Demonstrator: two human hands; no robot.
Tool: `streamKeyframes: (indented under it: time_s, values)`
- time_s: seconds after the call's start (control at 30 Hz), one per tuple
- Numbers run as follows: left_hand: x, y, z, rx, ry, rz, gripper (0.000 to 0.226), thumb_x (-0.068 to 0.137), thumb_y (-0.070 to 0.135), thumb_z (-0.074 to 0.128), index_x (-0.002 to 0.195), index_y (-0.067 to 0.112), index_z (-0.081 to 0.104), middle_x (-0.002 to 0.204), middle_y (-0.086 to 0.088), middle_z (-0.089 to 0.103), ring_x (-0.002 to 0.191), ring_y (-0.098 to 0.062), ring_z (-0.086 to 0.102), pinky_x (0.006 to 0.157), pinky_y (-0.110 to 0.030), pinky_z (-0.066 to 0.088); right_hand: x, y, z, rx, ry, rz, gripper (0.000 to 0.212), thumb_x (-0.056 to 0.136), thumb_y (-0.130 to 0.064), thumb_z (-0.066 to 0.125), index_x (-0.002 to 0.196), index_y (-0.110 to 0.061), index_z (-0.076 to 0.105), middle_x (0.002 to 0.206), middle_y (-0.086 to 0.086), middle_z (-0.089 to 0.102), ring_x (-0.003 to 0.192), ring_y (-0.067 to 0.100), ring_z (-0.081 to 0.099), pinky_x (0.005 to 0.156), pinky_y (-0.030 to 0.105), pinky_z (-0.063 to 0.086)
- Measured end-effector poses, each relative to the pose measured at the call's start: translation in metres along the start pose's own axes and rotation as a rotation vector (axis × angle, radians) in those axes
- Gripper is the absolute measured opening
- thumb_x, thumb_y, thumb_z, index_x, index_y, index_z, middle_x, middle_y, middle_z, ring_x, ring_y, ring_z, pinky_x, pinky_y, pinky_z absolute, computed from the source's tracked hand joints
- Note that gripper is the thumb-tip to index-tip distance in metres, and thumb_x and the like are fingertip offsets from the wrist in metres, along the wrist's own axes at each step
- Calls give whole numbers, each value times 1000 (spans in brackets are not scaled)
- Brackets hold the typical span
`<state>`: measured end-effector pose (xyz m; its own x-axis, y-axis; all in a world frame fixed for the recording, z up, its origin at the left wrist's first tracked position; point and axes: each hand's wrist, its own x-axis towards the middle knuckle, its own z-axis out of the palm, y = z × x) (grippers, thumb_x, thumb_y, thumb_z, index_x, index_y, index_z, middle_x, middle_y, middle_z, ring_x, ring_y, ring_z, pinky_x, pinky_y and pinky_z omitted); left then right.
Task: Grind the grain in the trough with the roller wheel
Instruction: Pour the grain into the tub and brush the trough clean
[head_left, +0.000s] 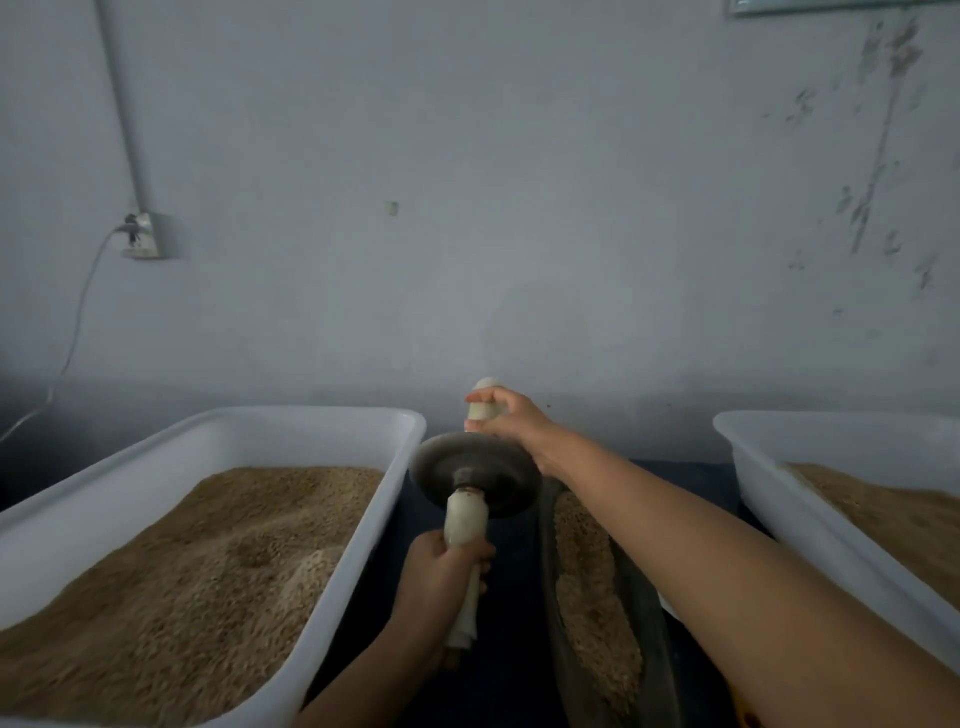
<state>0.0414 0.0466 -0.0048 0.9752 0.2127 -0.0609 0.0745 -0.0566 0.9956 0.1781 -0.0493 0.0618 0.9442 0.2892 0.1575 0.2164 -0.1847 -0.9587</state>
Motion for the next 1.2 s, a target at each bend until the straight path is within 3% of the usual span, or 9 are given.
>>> streamKeyframes:
  time_s: [0.17,0.33,0.5,0.6,0.73,0.83,0.97,1.07,1.2]
  values:
    - [7,-7,-3,26,-10,-32,13,85,12,65,94,3,62,71,-7,62,57,-12,57,55,-26,47,14,18,0,-5,-59,66,42,88,-3,65,129,-9,55,113,14,53,94,20,56,70,23,51]
    - [14,-15,-2,34,17,-37,15,84,10,65,92,-3,64,67,-8,61,52,-12,56,48,-21,46,22,36,3,-14,-46,82,42,87,-5,68,127,-11,57,117,15,56,103,24,56,90,34,50]
    - [18,-15,-5,32,21,-54,14,84,12,66,90,-1,64,66,-7,63,51,-11,56,50,-22,47,28,35,7,-9,-76,116,43,88,-6,67,129,-12,56,127,22,54,111,30,56,93,37,50]
    - [24,-17,-10,165,14,-20,20,85,20,65,94,3,64,72,-6,65,59,-12,59,57,-24,48,29,32,10,-7,-90,136,42,89,-5,65,130,-11,55,124,22,55,103,27,56,86,35,51]
    - [30,-22,-16,570,73,113,24,84,35,65,96,15,57,85,1,59,76,-10,55,59,-22,38,26,27,10,-17,-110,162,40,91,-2,60,130,-11,53,103,9,56,89,18,55,70,27,49]
    - [30,-26,-15,607,89,160,22,84,34,65,94,19,52,83,6,53,73,-4,50,55,-19,34,21,26,9,-8,-128,180,41,92,1,57,131,-11,52,88,3,54,75,12,53,65,23,46]
    - [26,-29,-10,566,108,170,23,86,31,63,97,18,48,87,6,51,73,-2,48,54,-18,34,13,23,10,-46,-135,168,45,94,2,53,136,-13,48,101,6,56,87,14,55,70,23,48]
    - [21,-25,-9,573,141,185,38,86,35,64,110,14,44,101,-1,53,85,-10,54,64,-24,43,5,21,9,-87,-128,154,53,93,3,50,141,-18,47,124,16,53,97,20,52,76,28,47]
    - [14,-17,-6,746,182,263,58,83,37,67,126,11,37,122,-5,46,108,-19,51,86,-33,47,-6,14,-3,-58,-113,180,56,93,1,49,142,-27,44,102,7,54,72,13,49,53,19,46]
